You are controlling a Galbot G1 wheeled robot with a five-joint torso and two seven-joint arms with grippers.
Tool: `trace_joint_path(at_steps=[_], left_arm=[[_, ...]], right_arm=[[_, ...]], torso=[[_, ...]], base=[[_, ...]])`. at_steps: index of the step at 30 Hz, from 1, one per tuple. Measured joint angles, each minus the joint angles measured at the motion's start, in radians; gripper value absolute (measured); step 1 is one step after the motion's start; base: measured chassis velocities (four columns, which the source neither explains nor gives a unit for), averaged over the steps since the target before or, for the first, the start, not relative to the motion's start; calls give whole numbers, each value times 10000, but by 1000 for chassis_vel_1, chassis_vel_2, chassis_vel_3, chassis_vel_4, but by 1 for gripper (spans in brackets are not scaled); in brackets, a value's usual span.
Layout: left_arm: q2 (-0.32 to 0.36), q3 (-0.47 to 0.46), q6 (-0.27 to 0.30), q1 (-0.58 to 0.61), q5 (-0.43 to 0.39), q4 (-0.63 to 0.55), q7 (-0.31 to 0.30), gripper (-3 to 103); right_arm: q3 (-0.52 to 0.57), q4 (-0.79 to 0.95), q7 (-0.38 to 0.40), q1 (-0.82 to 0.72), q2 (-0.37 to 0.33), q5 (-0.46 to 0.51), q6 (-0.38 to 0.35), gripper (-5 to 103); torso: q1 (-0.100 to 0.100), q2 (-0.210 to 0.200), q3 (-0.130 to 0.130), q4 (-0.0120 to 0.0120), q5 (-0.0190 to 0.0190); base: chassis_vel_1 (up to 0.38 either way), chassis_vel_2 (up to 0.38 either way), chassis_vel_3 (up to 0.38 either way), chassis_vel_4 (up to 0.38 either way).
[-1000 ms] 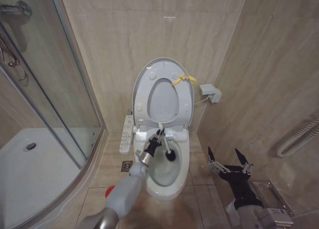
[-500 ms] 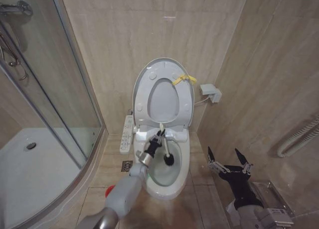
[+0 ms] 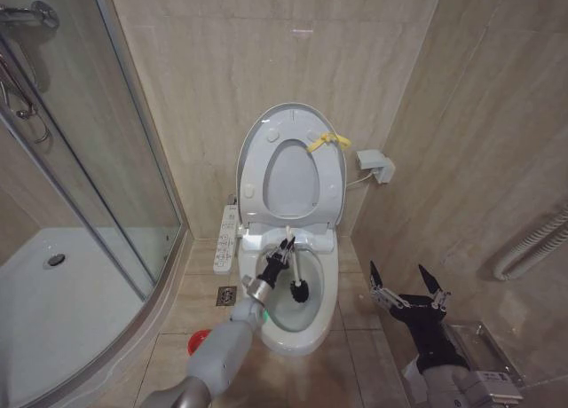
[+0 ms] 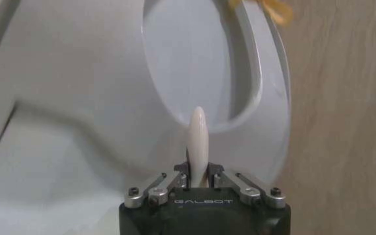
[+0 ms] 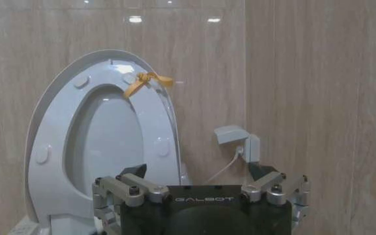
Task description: Open the toilet lid, clean the toilet bowl with a toilet brush, close the toilet lid, and flush.
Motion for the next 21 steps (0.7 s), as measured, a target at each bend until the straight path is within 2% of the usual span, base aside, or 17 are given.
trace_joint_path(at_steps=[6,9,15,21], left_arm=[[-179,-152,-31,-268,-32,335,-13,19],[-348,-183,-89,20,1,607,77,19],[-247,-59,-82,297,-9,447,100,19],[-252,-27,35,-367,-76,297,-111,19]], right_arm=[[0,1,0,0,0,0,0,100],[0,0,0,0,0,0,0,100],[0,0,0,0,0,0,0,100],[0,1,0,0,0,0,0,100]], torso=[[0,0,0,0,2],[0,0,0,3,1],[-1,1,-1,5,1],[-1,1,-1,0,2]], base=[[0,0,0,0],[0,0,0,0],[0,0,0,0],[0,0,0,0]])
